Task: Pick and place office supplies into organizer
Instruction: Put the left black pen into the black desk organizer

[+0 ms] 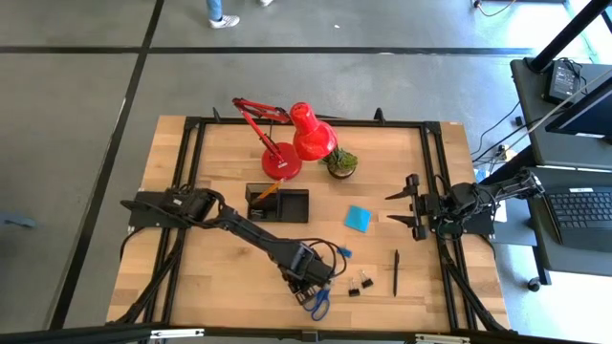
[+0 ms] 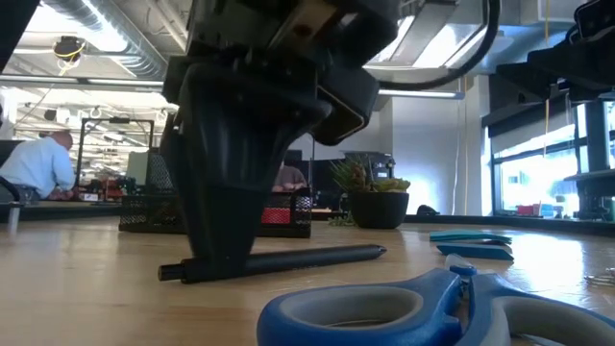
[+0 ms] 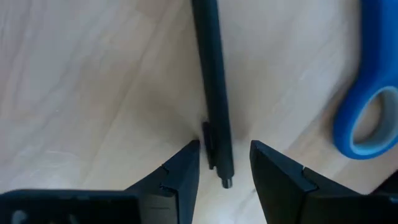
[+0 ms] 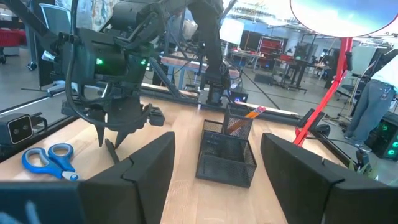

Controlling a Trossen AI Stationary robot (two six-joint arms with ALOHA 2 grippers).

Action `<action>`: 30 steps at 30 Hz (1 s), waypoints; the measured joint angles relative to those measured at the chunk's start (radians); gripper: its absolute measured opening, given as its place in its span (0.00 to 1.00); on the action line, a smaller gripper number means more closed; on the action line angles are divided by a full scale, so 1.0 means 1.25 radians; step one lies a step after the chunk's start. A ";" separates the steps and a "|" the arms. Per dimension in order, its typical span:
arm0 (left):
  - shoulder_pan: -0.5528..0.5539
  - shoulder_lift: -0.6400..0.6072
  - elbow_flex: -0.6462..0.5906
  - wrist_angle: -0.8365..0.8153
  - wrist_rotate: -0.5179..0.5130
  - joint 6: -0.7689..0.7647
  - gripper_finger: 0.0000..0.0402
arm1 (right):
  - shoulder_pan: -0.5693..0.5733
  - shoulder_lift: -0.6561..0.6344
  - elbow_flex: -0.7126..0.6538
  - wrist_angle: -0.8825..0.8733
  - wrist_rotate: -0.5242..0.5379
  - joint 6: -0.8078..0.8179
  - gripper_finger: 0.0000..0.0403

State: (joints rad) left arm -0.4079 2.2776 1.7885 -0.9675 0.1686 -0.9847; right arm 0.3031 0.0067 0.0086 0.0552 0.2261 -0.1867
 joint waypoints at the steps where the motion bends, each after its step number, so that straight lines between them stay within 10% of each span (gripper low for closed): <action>1: 0.000 0.002 0.000 -0.003 0.003 0.000 0.34 | 0.000 0.000 0.000 0.001 0.000 0.000 0.60; 30: 0.018 0.021 -0.003 -0.137 0.027 0.092 0.23 | 0.000 0.001 0.000 0.000 0.000 0.003 0.60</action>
State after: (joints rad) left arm -0.3853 2.3036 1.7851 -1.1383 0.2024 -0.8692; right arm 0.3031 0.0074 0.0086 0.0555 0.2260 -0.1833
